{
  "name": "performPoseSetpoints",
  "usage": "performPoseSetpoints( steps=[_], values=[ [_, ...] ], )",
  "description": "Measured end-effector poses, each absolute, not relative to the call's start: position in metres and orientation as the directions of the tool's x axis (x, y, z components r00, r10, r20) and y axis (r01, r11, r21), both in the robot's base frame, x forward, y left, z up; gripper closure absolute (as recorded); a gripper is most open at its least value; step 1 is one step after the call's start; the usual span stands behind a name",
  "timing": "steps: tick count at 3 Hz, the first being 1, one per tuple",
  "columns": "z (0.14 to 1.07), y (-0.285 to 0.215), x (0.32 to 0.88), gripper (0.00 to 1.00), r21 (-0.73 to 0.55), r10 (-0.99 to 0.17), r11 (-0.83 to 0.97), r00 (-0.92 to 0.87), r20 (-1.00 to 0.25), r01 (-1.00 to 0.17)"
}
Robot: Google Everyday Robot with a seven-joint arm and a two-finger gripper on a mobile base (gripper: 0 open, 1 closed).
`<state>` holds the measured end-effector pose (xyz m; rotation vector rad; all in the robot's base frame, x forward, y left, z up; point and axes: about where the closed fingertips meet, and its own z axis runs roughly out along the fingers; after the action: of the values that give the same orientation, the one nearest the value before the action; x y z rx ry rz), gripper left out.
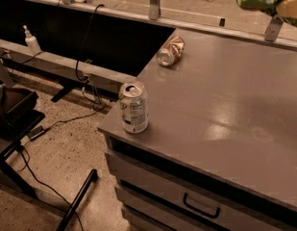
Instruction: Move green rice chip bag near 7up can
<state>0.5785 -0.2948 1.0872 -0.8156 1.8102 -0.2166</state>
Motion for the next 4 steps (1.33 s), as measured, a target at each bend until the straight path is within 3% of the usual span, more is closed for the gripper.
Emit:
performPoseSetpoints(
  steps=[1, 4],
  values=[
    [1.042, -0.258, 0.522, 1.0, -0.541, -0.715, 0.654, -0.197, -0.671, -0.528],
    [0.975, -0.235, 0.516, 1.0, -0.498, -0.75, 0.592, -0.206, -0.628, -0.634]
  ],
)
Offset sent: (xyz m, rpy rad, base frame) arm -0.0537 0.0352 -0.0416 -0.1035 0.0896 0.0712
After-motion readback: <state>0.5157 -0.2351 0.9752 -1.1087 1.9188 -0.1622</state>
